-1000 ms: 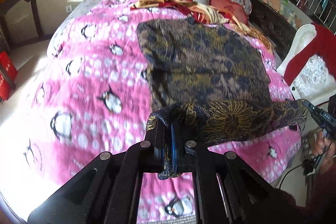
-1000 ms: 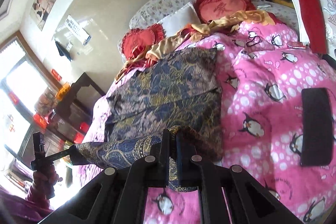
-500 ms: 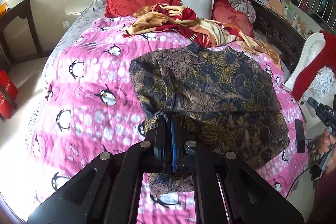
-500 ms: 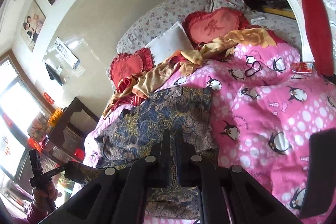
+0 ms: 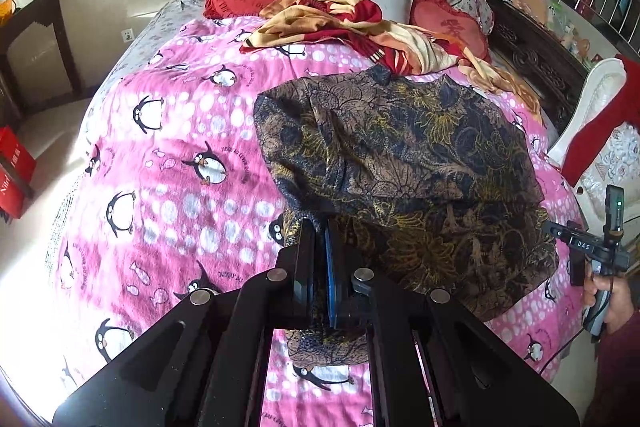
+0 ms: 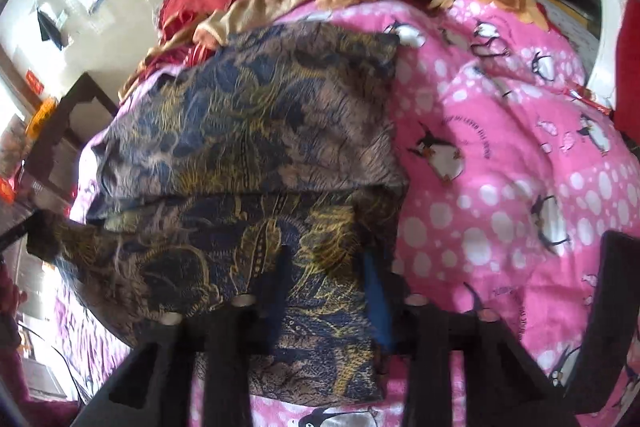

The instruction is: Fold small clothes

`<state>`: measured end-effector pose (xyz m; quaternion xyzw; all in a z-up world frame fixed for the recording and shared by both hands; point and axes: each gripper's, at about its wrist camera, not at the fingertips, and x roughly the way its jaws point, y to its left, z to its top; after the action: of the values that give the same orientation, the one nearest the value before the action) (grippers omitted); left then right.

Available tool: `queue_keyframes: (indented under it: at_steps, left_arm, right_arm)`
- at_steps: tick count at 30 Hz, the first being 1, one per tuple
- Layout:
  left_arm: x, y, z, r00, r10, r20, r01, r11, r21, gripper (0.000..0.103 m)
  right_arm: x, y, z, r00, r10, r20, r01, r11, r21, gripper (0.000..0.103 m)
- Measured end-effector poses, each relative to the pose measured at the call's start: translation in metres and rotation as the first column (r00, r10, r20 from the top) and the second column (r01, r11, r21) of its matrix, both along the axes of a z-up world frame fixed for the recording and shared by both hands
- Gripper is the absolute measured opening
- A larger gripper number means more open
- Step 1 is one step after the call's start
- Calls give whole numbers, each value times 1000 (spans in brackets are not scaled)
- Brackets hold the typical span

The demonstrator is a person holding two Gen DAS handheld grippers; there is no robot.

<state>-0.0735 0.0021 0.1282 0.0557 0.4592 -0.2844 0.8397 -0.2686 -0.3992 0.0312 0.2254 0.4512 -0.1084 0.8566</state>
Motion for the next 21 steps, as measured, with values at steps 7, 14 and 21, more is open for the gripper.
queue_keyframes:
  at_steps: [7,14,21]
  left_arm:
    - [11,-5,8,1000,8,4,-7,1000,-26,3]
    - [41,-25,29,997,42,62,-37,997,-73,3]
    - [86,-54,24,995,70,73,-67,997,-44,3]
  right_arm:
    - [-13,3,33,992,0,126,11,997,-81,5]
    - [9,-17,76,961,-90,263,119,988,-97,5]
    - [53,-27,96,949,-100,300,148,979,-143,5]
